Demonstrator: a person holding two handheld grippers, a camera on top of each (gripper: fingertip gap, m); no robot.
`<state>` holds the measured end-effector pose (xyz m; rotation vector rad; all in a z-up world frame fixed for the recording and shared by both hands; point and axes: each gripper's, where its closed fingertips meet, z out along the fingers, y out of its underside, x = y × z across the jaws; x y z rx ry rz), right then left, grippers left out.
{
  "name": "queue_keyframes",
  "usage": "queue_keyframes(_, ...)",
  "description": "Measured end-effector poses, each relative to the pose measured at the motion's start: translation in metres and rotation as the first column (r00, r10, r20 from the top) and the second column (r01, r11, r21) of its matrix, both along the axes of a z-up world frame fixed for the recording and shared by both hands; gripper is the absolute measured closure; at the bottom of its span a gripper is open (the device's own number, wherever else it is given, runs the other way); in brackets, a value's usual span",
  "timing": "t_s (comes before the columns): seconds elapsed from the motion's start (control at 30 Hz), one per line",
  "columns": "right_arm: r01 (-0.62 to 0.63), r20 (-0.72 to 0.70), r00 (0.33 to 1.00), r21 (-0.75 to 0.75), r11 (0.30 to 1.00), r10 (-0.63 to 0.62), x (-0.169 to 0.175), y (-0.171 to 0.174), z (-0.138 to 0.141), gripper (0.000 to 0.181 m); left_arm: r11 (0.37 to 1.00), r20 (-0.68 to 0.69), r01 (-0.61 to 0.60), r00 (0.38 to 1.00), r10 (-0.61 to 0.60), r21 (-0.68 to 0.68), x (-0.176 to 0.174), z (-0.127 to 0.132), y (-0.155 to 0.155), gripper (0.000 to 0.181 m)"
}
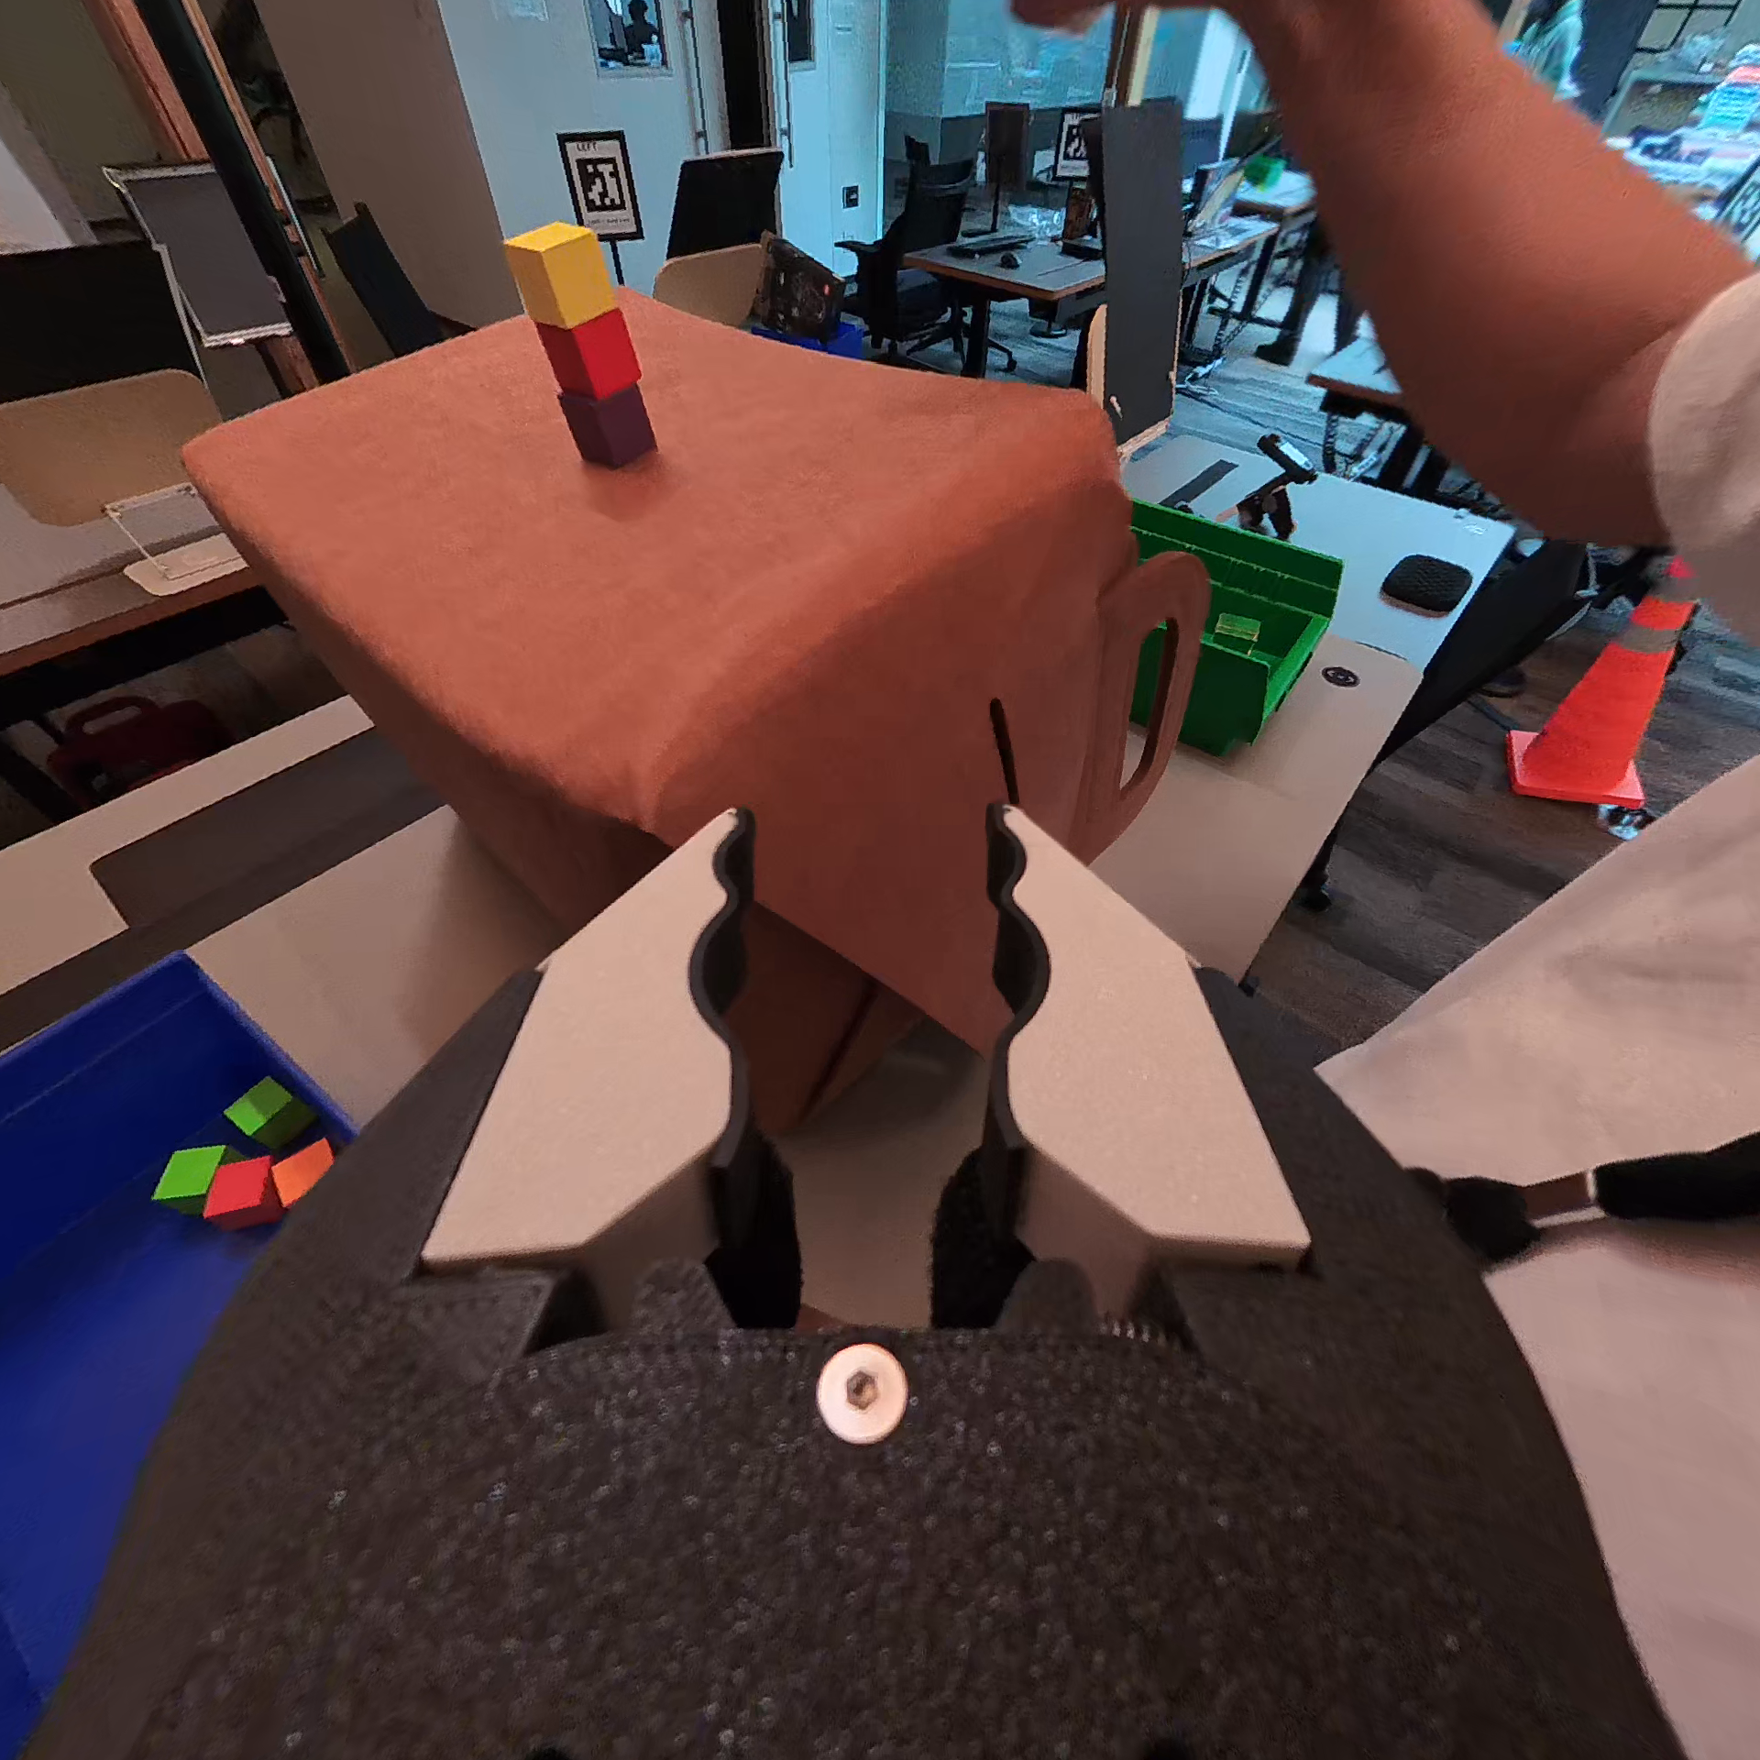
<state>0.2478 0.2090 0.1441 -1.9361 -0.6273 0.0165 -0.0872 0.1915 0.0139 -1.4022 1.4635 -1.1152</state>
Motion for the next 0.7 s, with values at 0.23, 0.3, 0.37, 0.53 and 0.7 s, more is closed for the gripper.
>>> queue_keyframes(0.23, 0.566, 0.400, 0.822, -0.507, 0.649, -0.405, 0.191, -0.186, -0.193, 0.155, 0.999, -0.030, -0.046, 0.999, 0.045, -0.024, 0.017, -0.002, 0.023, 0.131)
queue_keyframes(0.3, 0.567, 0.400, 0.822, -0.647, 0.510, -0.406, 0.203, -0.230, -0.265, 0.155, 0.997, -0.047, -0.070, 0.996, 0.069, -0.023, 0.022, -0.002, 0.029, 0.131)
queue_keyframes(0.37, 0.530, 0.385, 0.834, -0.757, 0.382, -0.396, 0.202, -0.263, -0.326, 0.155, 0.996, -0.066, -0.090, 0.994, 0.089, -0.008, 0.026, -0.002, 0.032, 0.131)
queue_keyframes(0.53, 0.436, 0.310, 0.855, -0.863, 0.254, -0.415, 0.188, -0.286, -0.414, 0.155, 0.994, -0.084, -0.113, 0.990, 0.113, 0.006, 0.035, -0.001, 0.027, 0.131)
queue_keyframes(0.7, 0.408, 0.281, 0.861, -0.879, 0.245, -0.424, 0.178, -0.282, -0.444, 0.155, 0.993, -0.106, -0.118, 0.987, 0.120, 0.024, 0.040, -0.004, 0.019, 0.131)
